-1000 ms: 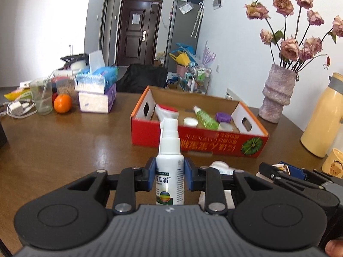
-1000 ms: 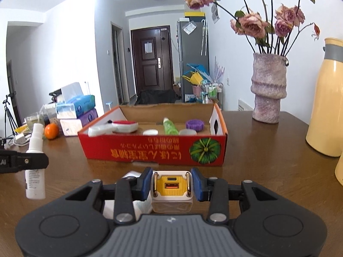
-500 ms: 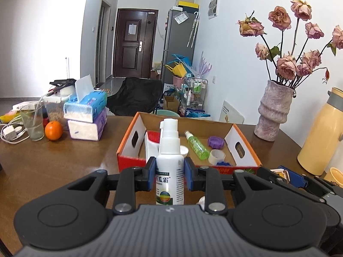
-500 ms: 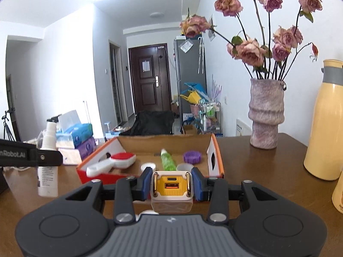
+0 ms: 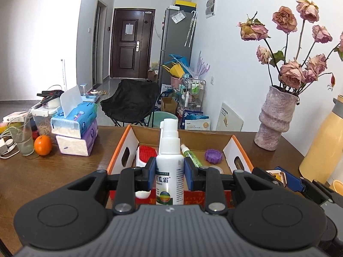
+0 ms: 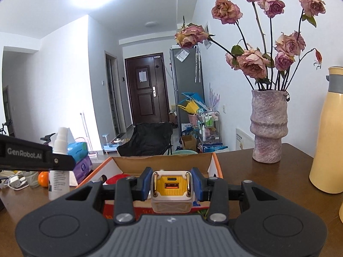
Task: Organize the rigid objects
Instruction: 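Carry the white spray bottle and cream cube box over the red box with both tools, then lower both items into the red box and open both tools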
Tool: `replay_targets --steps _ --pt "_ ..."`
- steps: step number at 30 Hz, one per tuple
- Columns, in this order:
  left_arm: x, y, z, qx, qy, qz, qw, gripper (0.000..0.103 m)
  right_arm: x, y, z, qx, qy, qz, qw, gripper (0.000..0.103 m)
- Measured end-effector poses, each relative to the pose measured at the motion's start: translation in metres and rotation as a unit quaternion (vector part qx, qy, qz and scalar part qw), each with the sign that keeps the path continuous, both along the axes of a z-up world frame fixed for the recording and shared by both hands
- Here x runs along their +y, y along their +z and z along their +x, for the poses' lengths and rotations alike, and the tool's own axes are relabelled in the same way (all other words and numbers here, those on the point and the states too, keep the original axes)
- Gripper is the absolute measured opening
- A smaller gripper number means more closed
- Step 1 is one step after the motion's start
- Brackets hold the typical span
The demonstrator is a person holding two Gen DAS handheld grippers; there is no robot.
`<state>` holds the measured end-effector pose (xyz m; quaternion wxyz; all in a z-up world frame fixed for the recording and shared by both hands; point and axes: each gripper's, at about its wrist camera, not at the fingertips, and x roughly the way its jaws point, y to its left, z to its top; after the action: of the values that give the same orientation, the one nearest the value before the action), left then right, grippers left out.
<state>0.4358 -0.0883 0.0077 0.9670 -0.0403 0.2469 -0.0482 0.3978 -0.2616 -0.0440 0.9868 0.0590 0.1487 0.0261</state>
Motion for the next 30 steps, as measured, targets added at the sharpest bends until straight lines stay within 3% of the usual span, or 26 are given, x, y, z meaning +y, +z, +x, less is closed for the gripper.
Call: replay_targets --steps 17,30 --pt "-0.016 -0.008 0.068 0.015 0.01 0.008 0.9998 0.028 -0.012 -0.002 0.064 0.0 -0.004 0.023 1.0 0.038" --pt "-0.02 -0.031 0.123 0.03 0.025 0.011 0.9992 0.028 -0.016 -0.012 0.117 0.012 0.0 0.018 1.0 0.038"
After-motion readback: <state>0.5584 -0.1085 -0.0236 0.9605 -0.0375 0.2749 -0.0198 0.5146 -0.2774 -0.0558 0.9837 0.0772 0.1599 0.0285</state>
